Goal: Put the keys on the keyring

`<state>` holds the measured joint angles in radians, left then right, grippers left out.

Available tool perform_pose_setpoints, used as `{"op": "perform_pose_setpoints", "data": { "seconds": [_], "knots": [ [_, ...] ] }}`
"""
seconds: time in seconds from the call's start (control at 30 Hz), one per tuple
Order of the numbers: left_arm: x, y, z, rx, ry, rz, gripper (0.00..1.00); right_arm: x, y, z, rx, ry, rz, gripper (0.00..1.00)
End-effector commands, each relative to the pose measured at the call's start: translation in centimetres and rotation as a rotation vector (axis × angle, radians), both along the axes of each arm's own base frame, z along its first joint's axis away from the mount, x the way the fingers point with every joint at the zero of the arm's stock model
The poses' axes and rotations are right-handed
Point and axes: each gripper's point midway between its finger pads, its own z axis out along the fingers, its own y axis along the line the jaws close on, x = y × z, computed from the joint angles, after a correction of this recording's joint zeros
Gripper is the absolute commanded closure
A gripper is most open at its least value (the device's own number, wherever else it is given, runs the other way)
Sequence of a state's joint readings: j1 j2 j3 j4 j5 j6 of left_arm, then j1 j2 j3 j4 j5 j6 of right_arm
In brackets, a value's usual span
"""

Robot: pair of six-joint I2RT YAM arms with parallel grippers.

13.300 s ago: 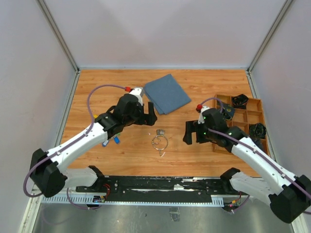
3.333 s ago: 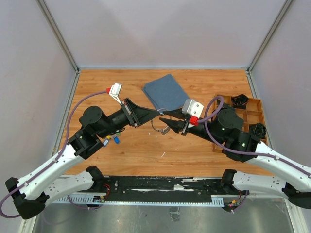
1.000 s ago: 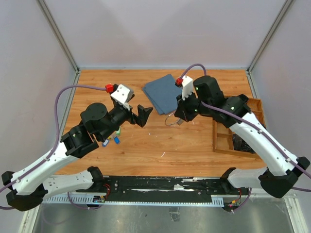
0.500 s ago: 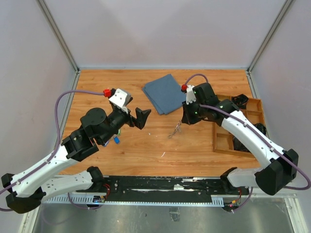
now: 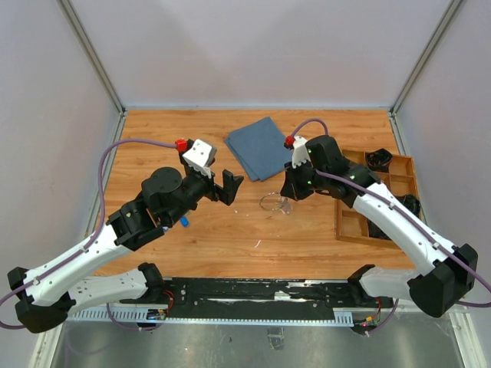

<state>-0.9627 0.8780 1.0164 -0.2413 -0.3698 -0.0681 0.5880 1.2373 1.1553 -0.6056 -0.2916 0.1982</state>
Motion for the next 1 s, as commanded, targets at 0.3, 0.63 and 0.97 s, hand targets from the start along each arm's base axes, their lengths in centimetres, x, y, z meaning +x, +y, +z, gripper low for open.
{"op": "perform_pose_setpoints", "data": {
  "seconds": [0.3,0.63,0.97],
  "knots": [
    [-0.2,-0.2,0.8,0.025,-0.007,-0.020,0.00,0.0,1.0,5.8,0.127,-0.136,0.047,0.99],
    [0.0,-0.7,1.0,0.036,-0.023,-0.033,0.00,-0.6,0.9,8.0,0.150,-0.174,0.073,0.99],
    [0.0,-1.1,0.4,0.055,-0.008,-0.045,0.03,-1.2,0.6,7.1,0.054,-0.154,0.079,0.99]
  ]
}}
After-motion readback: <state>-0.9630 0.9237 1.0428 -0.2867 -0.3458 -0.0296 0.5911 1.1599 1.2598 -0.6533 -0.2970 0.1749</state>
